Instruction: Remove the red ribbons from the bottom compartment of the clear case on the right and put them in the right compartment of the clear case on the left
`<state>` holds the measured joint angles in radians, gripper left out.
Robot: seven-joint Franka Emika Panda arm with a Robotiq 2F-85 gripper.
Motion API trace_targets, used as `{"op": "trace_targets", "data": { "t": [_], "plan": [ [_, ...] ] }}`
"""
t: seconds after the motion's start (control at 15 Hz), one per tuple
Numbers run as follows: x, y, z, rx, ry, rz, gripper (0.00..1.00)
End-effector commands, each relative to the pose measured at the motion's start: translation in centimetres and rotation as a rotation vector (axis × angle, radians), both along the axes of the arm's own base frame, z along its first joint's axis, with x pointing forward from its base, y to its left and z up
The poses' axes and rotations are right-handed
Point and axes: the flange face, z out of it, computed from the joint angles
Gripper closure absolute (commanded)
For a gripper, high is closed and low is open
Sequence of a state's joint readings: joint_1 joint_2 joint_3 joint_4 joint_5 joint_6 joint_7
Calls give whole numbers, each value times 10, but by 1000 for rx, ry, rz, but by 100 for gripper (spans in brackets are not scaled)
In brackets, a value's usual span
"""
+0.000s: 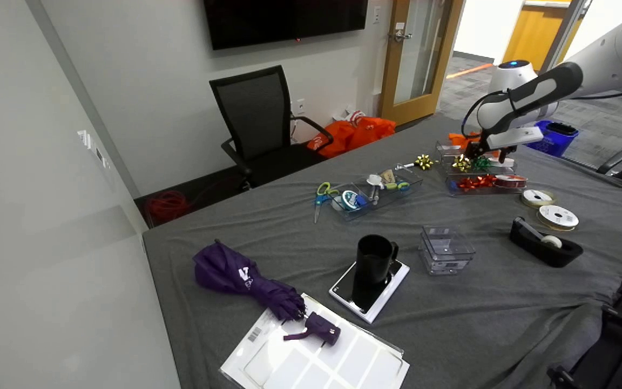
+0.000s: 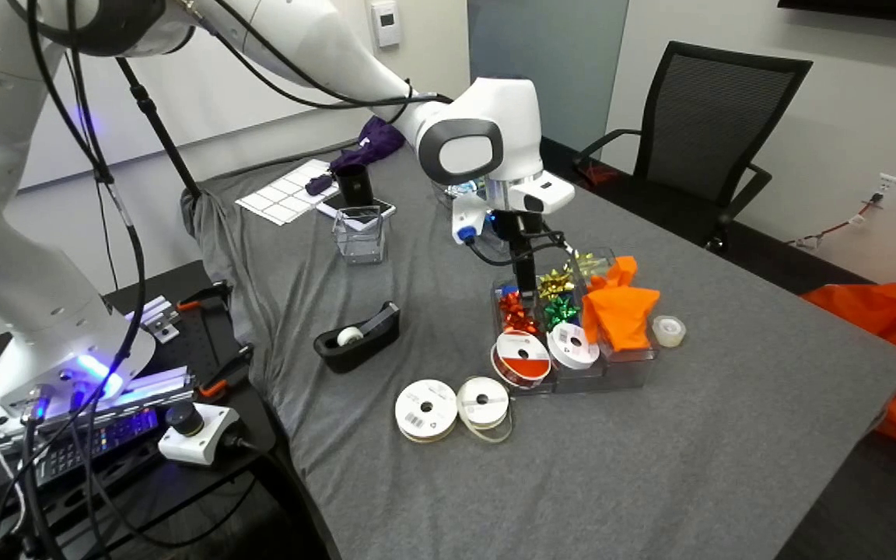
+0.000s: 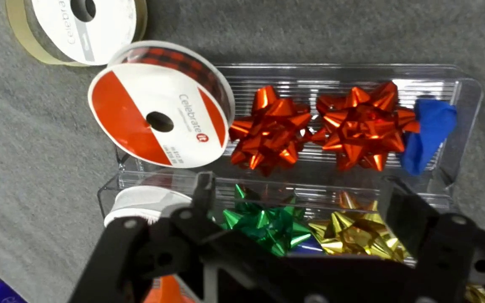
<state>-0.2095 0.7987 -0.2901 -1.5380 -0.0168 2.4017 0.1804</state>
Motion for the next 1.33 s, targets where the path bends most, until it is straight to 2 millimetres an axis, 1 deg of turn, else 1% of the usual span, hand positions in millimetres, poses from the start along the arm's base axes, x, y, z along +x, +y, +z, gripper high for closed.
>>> {"op": "trace_targets", "data": {
  "t": [0.0,0.2,0.33,0.4,0.6,1.13,1.2,1.27],
  "plan": [
    [-5,-20,-22,7,-3,97,0],
    [-12,-29,-38,31,-21,161,0],
    [-16,-31,-45,32,-15,176,0],
    [-14,-29,-40,25,-1,144,0],
    [-15,-31,-46,26,-3,153,0],
    [-15,-29,-45,36,-5,150,0],
    [-15,-29,-45,37,-5,148,25],
    [-15,-29,-46,33,-4,148,26]
  ]
}}
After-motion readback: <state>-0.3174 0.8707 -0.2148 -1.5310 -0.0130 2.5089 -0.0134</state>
